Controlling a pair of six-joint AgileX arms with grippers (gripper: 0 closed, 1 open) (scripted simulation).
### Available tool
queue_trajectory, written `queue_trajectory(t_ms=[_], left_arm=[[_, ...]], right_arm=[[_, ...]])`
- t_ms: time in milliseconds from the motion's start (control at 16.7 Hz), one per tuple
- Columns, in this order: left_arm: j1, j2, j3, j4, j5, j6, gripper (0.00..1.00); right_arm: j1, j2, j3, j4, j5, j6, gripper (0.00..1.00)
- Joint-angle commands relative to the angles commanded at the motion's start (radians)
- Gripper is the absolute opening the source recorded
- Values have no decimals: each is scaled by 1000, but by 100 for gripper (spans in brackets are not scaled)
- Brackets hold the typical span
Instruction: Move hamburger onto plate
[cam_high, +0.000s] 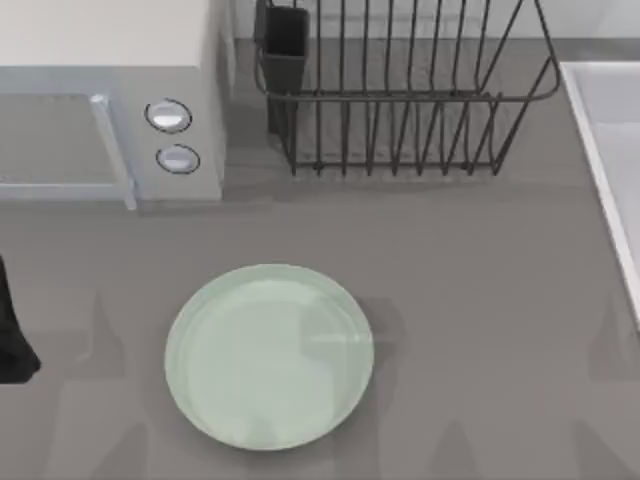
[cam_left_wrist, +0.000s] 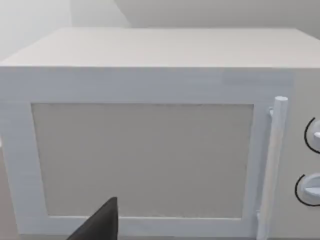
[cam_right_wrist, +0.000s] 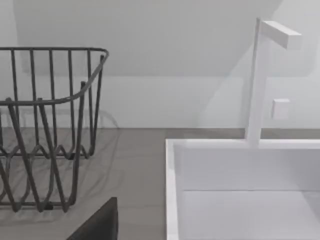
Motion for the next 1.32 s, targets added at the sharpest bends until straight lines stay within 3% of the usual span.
queue_trajectory(t_ms=[240, 480, 1320], left_arm=[[5, 32, 30, -24, 1, 10, 100], [37, 223, 190, -148, 2, 65, 100], [209, 1545, 1012, -851, -8, 375, 100]], right_arm=[[0, 0, 0, 0, 0, 0, 100], [0, 0, 0, 0, 0, 0, 100], [0, 0, 0, 0, 0, 0, 100]])
